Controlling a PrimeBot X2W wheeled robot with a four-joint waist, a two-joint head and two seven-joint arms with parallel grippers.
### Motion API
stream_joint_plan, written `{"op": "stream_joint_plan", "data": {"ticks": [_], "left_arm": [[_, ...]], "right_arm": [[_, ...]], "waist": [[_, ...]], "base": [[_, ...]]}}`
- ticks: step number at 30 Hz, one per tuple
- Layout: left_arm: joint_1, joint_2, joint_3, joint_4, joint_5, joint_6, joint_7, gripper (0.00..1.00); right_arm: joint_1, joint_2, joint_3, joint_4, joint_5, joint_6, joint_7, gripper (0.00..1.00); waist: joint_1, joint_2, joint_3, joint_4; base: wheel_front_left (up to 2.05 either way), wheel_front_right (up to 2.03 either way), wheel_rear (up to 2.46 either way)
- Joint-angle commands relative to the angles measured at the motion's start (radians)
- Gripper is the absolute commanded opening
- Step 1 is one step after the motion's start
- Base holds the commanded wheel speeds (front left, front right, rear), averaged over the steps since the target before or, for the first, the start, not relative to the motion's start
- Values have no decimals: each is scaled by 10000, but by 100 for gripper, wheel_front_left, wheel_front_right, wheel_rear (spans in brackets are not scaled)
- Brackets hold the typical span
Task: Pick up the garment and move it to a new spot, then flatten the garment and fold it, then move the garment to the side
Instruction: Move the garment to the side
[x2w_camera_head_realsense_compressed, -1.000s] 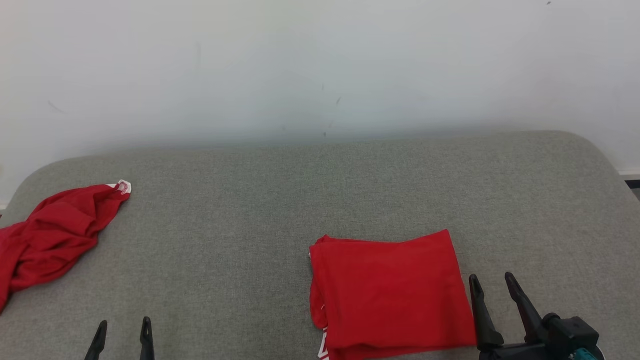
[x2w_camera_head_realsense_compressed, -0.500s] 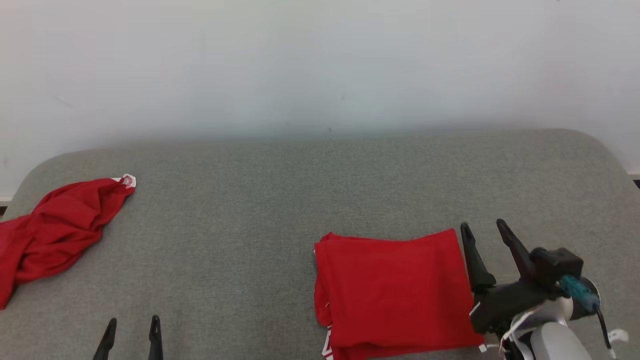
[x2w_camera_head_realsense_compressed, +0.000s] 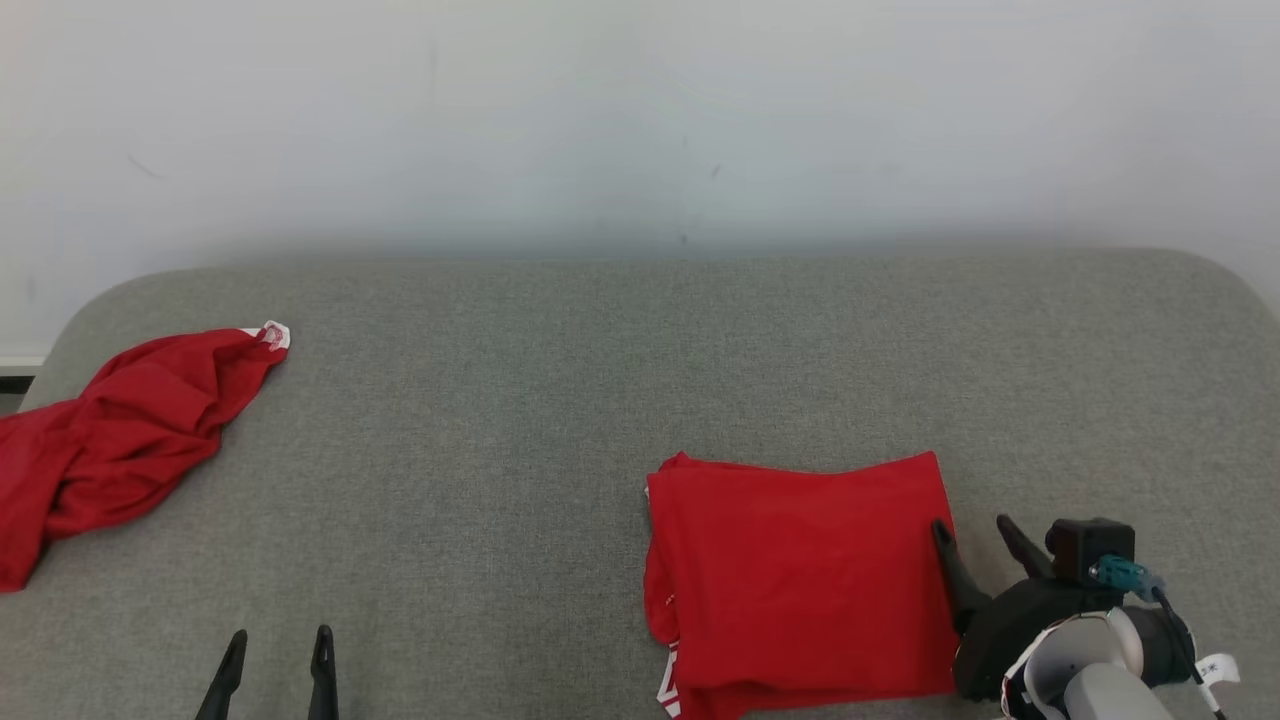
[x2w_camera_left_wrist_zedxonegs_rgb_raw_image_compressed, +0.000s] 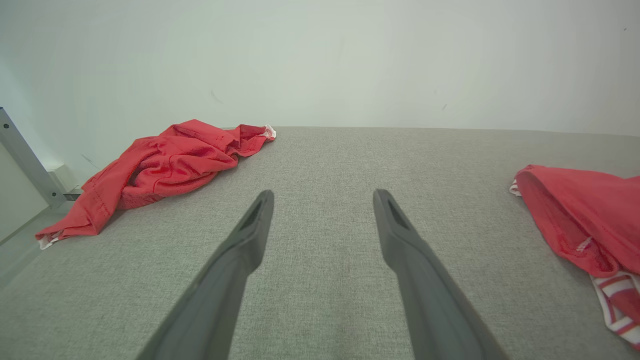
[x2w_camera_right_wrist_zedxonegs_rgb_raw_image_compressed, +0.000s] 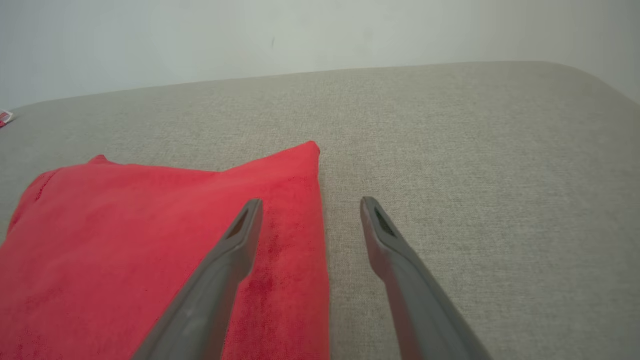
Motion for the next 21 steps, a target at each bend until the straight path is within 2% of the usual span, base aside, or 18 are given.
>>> {"op": "stream_joint_plan", "data": {"ticks": [1,16,17,18,19,21], "left_arm": [[-103,47,-13,34,-73,17,-6,100],[-509,172,-136,75,-75,36,-20,100],[-540,170,-145,93,-83,36,-21,100],[-576,162,-155,111,-99,35,-23,100],[-605,157,-160,122,-113,37,-25,100],[-643,149,-155,154,-145,46,-29,100]], "right_arm": [[-113,36,85,351,115,-26,-1,100],[-819,357,1070,3005,656,-26,-74,100],[-866,385,1145,3101,757,-26,-145,60],[-910,424,1261,3183,855,-26,-169,44],[-950,466,1374,3242,990,-26,-180,0],[-1113,434,1578,3301,1197,-26,-266,0]], "waist": [[-1,0,74,-32],[-1,0,542,-108],[-1,0,556,-98],[-1,0,564,-84],[-1,0,574,-76],[-1,0,603,-74]], "base": [[0,0,0],[0,0,0],[0,0,0],[0,0,0],[0,0,0],[0,0,0]]}}
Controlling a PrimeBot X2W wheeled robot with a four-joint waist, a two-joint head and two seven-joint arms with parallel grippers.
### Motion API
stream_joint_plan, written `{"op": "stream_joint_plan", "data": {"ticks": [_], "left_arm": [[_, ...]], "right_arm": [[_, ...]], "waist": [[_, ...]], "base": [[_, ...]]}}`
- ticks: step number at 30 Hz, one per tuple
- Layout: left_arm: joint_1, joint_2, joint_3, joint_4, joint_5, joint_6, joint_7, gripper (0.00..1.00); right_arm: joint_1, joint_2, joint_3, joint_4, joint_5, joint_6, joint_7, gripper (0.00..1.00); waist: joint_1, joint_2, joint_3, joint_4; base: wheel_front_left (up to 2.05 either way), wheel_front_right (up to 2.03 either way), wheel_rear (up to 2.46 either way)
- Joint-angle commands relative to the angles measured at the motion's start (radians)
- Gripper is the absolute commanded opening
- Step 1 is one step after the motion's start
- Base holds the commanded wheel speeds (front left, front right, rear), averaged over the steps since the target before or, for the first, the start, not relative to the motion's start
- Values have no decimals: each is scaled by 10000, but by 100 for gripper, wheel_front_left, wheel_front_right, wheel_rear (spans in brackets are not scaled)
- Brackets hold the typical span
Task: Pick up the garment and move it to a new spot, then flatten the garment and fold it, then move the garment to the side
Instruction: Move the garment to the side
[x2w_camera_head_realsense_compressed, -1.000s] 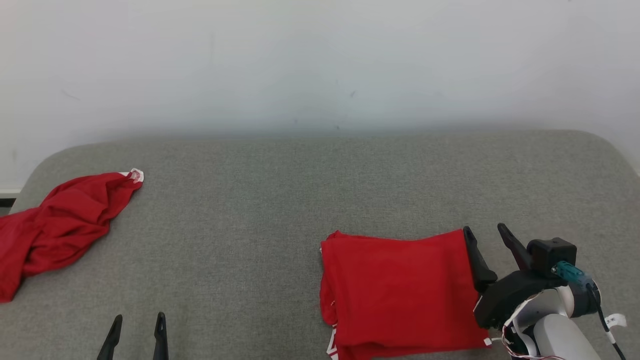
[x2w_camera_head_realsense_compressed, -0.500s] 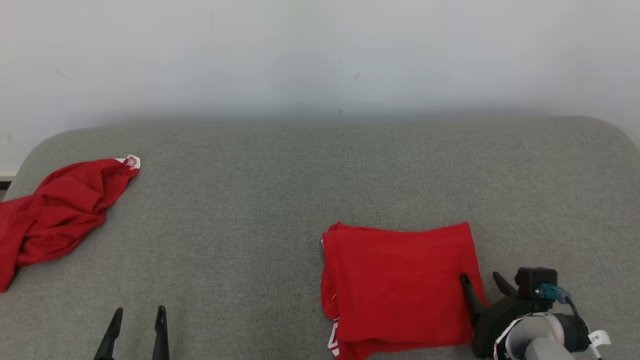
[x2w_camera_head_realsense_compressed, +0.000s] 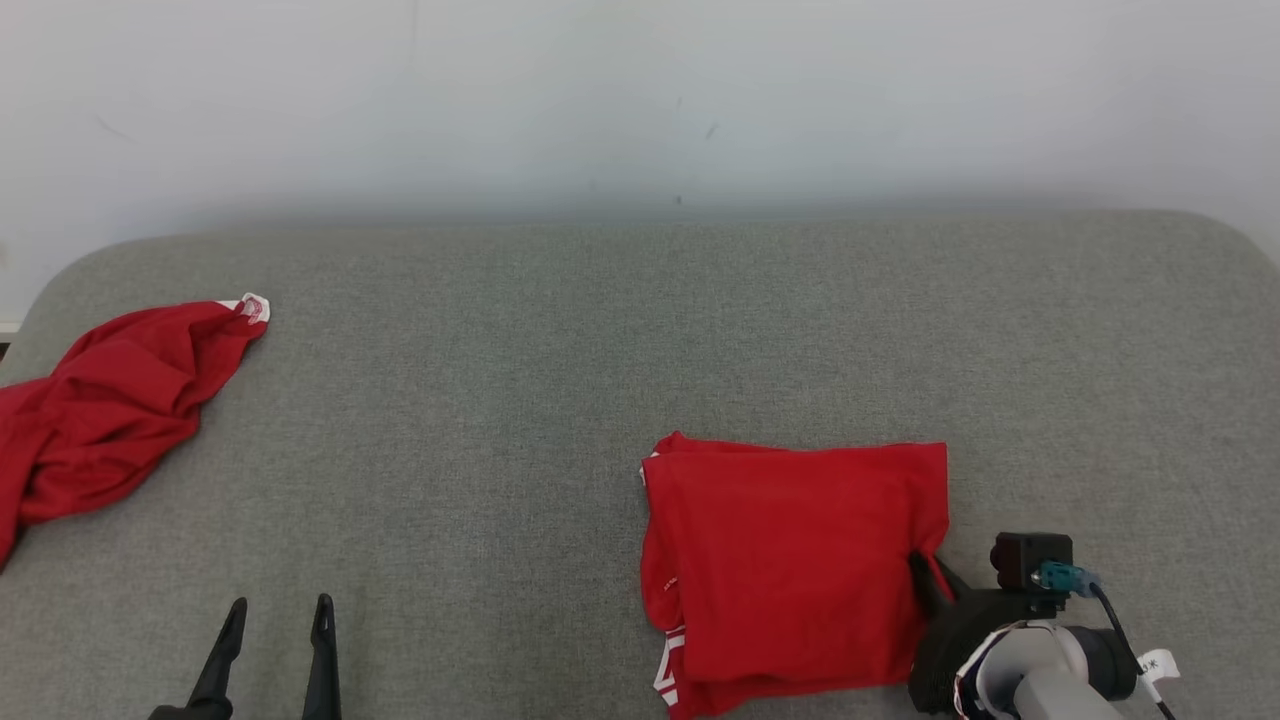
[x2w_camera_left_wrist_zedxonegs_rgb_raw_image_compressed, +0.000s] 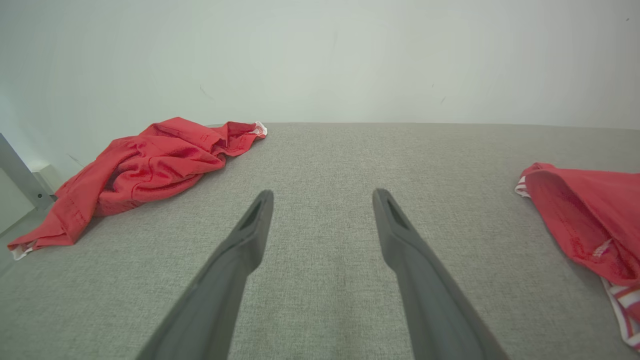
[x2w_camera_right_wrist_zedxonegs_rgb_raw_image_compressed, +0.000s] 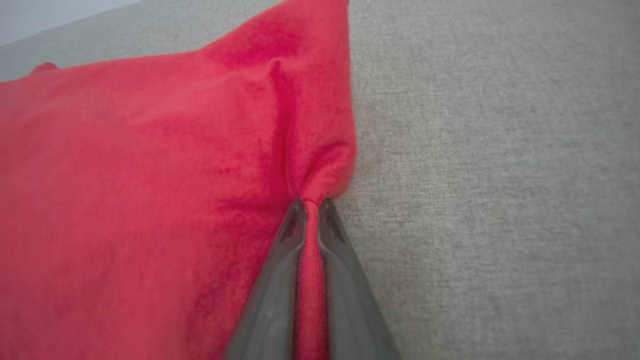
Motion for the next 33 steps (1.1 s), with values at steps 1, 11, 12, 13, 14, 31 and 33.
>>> {"op": "stream_joint_plan", "data": {"ticks": [1,11,12,13,14,31,33], "left_arm": [[-128,15,11,29,-45,8,-27,100],[-371,-126,-89,18,-100,-34,-36,100],[-435,-138,-100,20,-109,-55,-39,100],[-495,-138,-84,-8,-130,-63,-40,100],[-583,-144,-75,-39,-137,-64,-39,100],[-1881,743,239,-2209,190,-272,-27,100],[-1914,891,278,-2526,217,-258,53,100]], "right_arm": [[-44,59,146,124,60,-26,-5,0],[-1812,-734,1129,-242,580,-26,-492,0],[-2051,-797,1205,-286,665,-26,-487,0],[-2306,-875,1257,-321,753,-26,-460,0],[-2556,-984,1307,-333,824,-26,-444,0],[-6639,-3881,1638,-477,738,-26,-295,0],[-6902,-4174,1622,-556,690,-26,-265,0]], "waist": [[1,0,28,0],[1,0,490,76],[1,0,595,68],[1,0,732,47],[1,0,865,33],[1,0,4537,-1481],[1,0,4779,-1722]], "base": [[0,0,0],[0,0,0],[0,0,0],[0,0,0],[0,0,0],[0,0,0],[0,0,0]]}}
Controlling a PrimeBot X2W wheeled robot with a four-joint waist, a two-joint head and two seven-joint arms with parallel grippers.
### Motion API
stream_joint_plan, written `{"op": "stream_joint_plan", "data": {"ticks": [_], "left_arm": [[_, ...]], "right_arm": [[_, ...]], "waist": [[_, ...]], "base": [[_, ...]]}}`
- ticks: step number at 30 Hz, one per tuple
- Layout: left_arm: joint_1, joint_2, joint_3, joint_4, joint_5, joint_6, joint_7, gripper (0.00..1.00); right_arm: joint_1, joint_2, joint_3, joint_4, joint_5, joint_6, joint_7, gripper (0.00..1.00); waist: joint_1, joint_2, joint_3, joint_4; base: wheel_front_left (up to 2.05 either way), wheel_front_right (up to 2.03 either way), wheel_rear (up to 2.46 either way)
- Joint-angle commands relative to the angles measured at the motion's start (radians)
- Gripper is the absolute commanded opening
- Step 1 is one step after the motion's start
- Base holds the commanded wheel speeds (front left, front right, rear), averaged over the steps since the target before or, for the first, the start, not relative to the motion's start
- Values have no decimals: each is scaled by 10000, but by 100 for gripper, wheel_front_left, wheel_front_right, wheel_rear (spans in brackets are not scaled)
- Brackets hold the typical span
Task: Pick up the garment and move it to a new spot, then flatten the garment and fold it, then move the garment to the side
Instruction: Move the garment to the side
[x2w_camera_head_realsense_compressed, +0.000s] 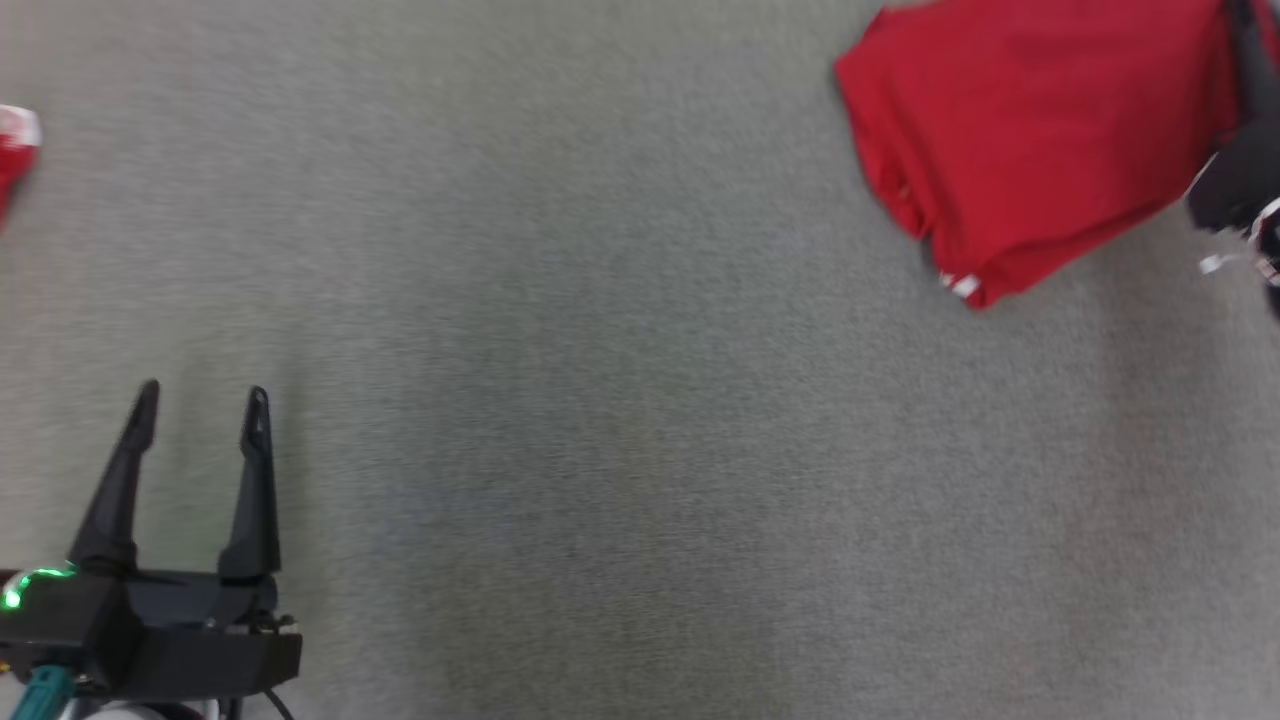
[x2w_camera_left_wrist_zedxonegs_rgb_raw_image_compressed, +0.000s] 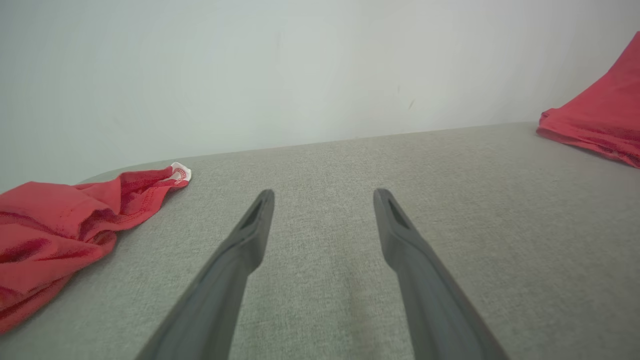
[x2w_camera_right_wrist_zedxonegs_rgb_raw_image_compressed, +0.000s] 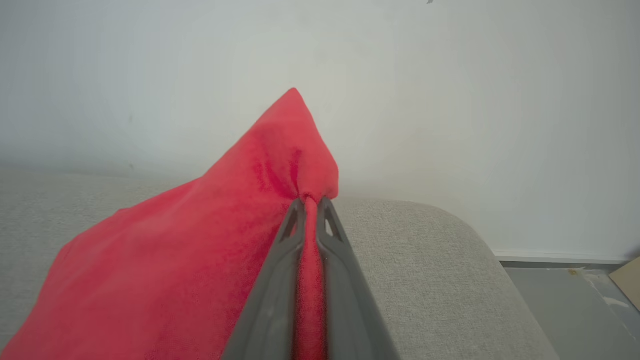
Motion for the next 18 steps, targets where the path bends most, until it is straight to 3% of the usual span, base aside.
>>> {"op": "stream_joint_plan", "data": {"ticks": [1,18], "left_arm": [[-192,196,52,-379,128,8,100,100],[-85,1112,180,-3339,540,145,1413,100]], "right_arm": [[-372,-304,-19,-126,-110,-26,60,0],[-1635,-1604,-470,-607,-452,-26,345,0]], "waist": [[-3,-2,1223,-1148],[-3,-2,2890,-2442]], "base": [[0,0,0],[0,0,0]]}}
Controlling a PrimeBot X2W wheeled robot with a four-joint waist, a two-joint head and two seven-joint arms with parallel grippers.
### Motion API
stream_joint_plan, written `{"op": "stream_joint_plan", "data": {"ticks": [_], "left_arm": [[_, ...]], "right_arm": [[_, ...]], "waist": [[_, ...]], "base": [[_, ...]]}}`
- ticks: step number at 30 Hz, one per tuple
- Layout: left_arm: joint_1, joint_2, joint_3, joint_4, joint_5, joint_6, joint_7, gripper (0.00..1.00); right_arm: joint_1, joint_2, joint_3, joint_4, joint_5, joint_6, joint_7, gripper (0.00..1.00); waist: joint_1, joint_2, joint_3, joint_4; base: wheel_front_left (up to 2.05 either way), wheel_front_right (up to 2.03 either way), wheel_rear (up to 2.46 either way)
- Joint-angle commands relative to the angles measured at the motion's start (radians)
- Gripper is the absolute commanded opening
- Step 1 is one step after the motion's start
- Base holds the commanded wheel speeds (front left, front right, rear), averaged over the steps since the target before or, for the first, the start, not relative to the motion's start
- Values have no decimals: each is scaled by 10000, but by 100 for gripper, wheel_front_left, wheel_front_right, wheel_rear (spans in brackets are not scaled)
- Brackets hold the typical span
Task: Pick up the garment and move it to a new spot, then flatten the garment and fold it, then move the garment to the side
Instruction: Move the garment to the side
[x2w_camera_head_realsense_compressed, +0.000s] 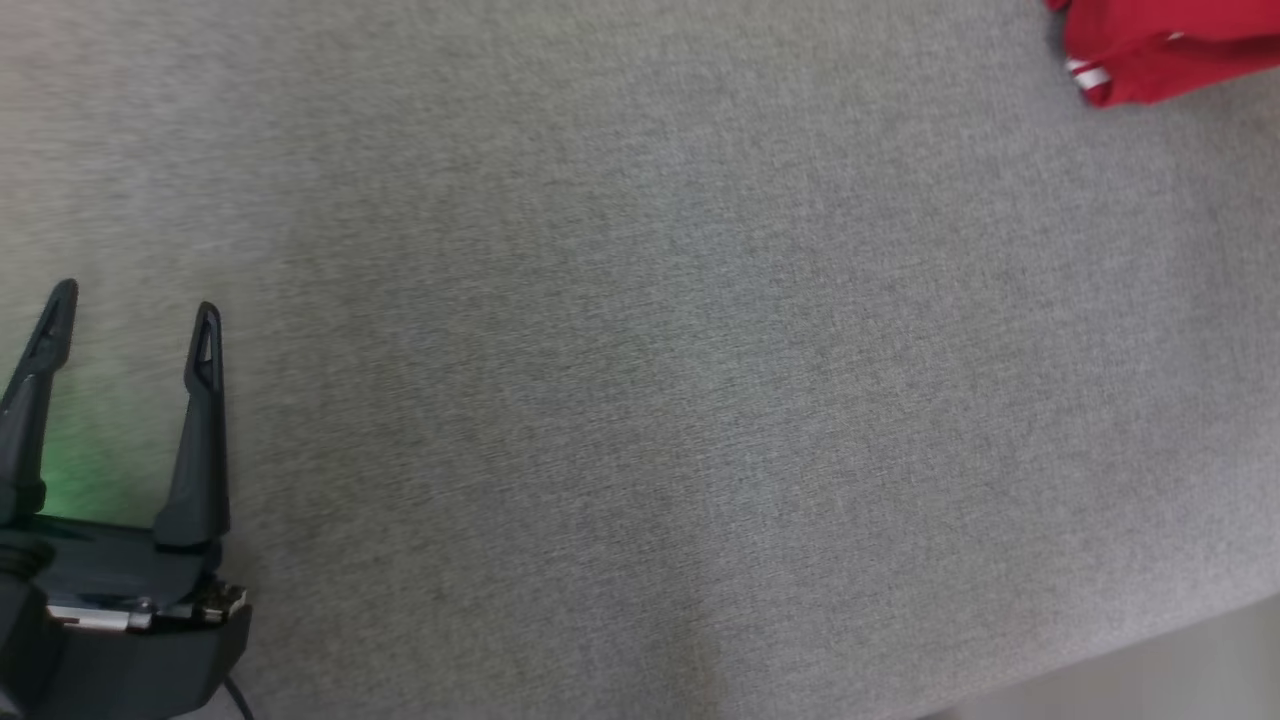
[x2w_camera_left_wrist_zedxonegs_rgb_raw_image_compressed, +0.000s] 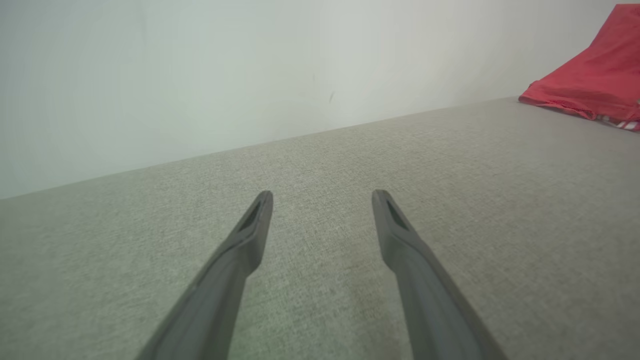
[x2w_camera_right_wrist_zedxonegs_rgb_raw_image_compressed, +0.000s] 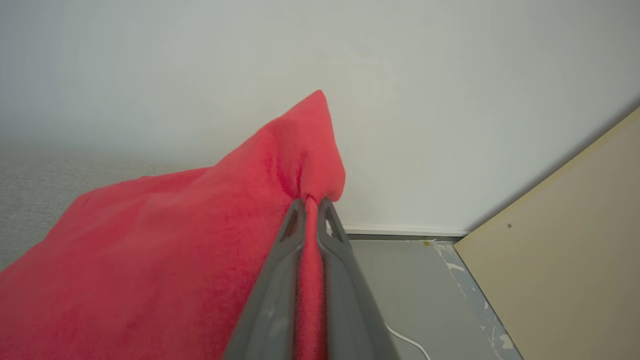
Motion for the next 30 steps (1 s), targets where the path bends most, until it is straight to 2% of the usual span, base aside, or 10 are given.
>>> {"op": "stream_joint_plan", "data": {"ticks": [1,12,13,14,23,30], "left_arm": [[90,109,36,-195,94,39,90,100],[50,174,-119,-504,85,83,322,100],[58,176,-113,-483,61,91,305,100],[59,176,-99,-464,35,102,286,100],[109,89,-98,-117,-56,230,58,100],[216,-226,-214,624,-229,321,-421,100]], "right_arm": [[-231,-66,-46,7,-78,-26,-20,0],[-703,-180,-43,426,-255,-26,-3,1],[-733,-182,-36,454,-336,-26,1,39],[-780,-219,-39,486,-474,-26,-33,100],[-1000,-18,-542,751,-1245,-26,-341,100],[-576,373,-690,486,-1464,-26,-897,100]], "waist": [[-1,-3,621,-580],[-1,-3,945,-606],[-1,-3,943,-585],[-1,-3,946,-559],[-1,-3,819,-365],[-1,-3,-9,-76]], "base": [[0,0,0],[0,0,0],[0,0,0],[0,0,0],[0,0,0],[0,0,0]]}}
